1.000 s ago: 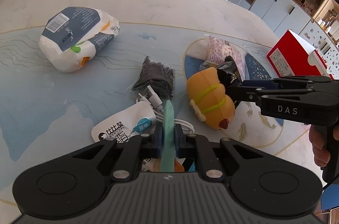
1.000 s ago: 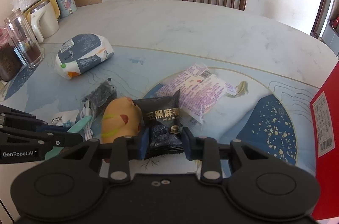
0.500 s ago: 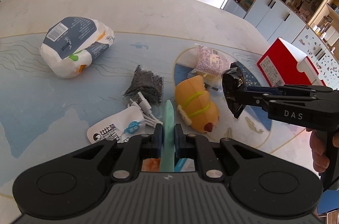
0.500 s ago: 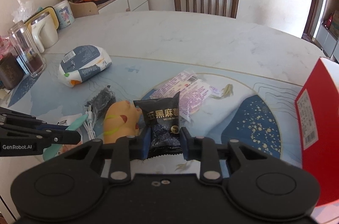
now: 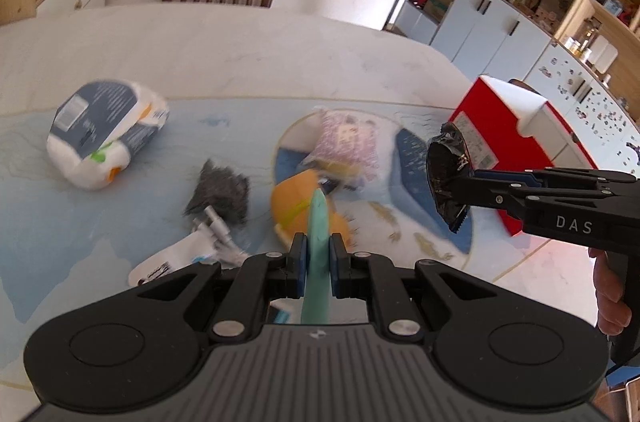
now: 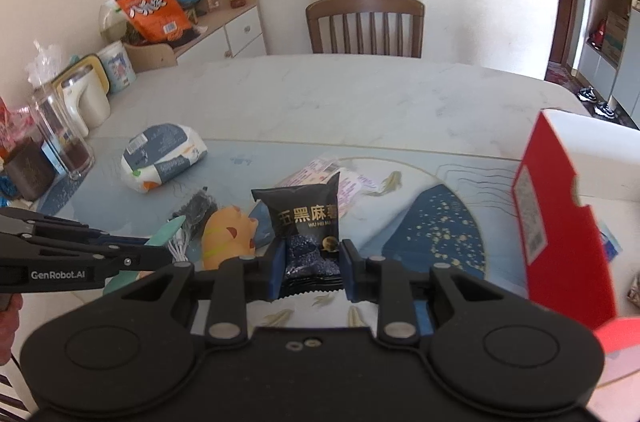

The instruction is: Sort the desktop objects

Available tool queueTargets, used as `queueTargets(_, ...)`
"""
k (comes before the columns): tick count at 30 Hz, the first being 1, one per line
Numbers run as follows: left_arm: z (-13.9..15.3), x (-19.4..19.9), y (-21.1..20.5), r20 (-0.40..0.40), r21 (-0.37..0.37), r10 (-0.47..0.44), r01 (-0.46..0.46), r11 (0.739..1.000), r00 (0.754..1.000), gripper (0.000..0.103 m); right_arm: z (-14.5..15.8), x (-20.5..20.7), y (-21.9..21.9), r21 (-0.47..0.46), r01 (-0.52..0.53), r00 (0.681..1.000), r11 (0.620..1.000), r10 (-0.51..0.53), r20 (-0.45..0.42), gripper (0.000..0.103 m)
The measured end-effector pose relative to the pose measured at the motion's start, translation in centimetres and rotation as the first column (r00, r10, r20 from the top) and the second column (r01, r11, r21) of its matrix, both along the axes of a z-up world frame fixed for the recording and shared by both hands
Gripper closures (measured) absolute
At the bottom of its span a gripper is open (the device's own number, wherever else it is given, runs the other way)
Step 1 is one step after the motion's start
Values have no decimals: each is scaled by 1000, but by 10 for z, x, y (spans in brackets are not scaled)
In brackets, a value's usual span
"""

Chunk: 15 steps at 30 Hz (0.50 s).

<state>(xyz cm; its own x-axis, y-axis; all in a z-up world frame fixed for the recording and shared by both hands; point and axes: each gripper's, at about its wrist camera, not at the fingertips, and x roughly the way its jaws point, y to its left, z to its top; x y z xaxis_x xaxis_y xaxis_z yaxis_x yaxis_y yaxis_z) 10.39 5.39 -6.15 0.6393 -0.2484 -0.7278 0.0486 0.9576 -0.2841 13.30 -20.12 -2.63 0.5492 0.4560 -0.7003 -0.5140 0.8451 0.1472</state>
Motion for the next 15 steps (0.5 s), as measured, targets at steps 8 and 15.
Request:
queueTargets(8,24,0,-27,32,20,-48,47,999,998,93,21,-17,-33,41,56,998,998,-57,21,75)
queueTargets(15,52,-2,-54,91,16,-87,85,996,992,93,37,-29,-66,66,119,992,991,-122,44,75)
